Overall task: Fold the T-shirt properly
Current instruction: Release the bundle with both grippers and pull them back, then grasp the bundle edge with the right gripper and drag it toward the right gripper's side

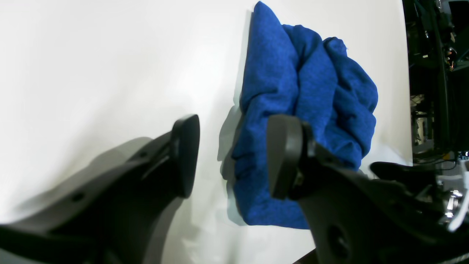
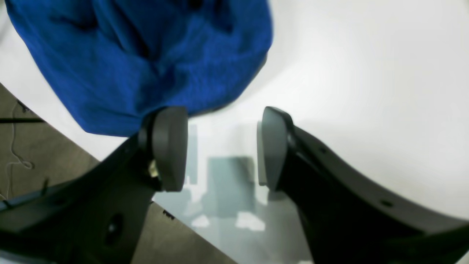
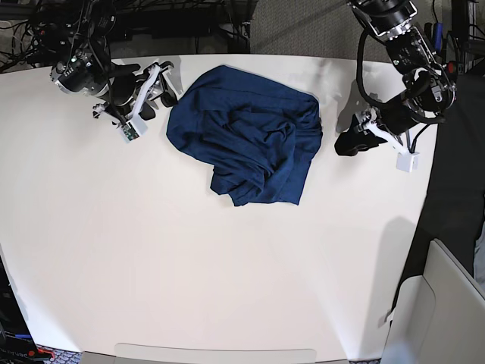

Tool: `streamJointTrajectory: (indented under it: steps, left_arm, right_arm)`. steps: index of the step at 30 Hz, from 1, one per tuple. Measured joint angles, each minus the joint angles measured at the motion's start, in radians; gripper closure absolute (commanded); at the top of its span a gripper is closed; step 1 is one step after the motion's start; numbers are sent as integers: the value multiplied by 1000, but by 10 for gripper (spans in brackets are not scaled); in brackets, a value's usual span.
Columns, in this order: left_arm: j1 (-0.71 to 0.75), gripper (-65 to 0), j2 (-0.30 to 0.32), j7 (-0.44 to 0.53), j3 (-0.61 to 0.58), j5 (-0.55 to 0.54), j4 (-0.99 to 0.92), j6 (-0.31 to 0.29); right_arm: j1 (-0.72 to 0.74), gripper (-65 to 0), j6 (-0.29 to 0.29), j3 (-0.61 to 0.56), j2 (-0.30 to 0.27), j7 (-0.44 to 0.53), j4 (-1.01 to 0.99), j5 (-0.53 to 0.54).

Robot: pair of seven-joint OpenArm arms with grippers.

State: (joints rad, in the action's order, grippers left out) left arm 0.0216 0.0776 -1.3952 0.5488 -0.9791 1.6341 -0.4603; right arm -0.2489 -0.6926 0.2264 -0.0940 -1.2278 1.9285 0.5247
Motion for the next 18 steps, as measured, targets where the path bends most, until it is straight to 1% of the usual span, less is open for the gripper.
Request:
streamJointTrajectory:
  steps: [3,7,13,14,15,18]
  left_arm:
    - [0,-293,0,0,0,0,0,-1]
    - [0,-293,0,0,0,0,0,0]
    - [1,-293,0,0,0,0,0,0]
    - [1,-293,-1,0,0,0,0,0]
    - [0,-293,-1,1,0,0,0,0]
    - [1,-293,0,1,0,0,0,0]
  right_arm:
    - [24,-300,0,0,24,2,-59,-29]
    - [62,-300,-4,0,47,32,-123,-13]
    - [92,-290,-7,0,61,35,-158,-2]
    - [94,-271,-7,0,64,35,-159,-3]
    - [93,-235,-6,-7,64,35,-159,-4]
    - [100,-96,0,-62,64,29,-163,-21]
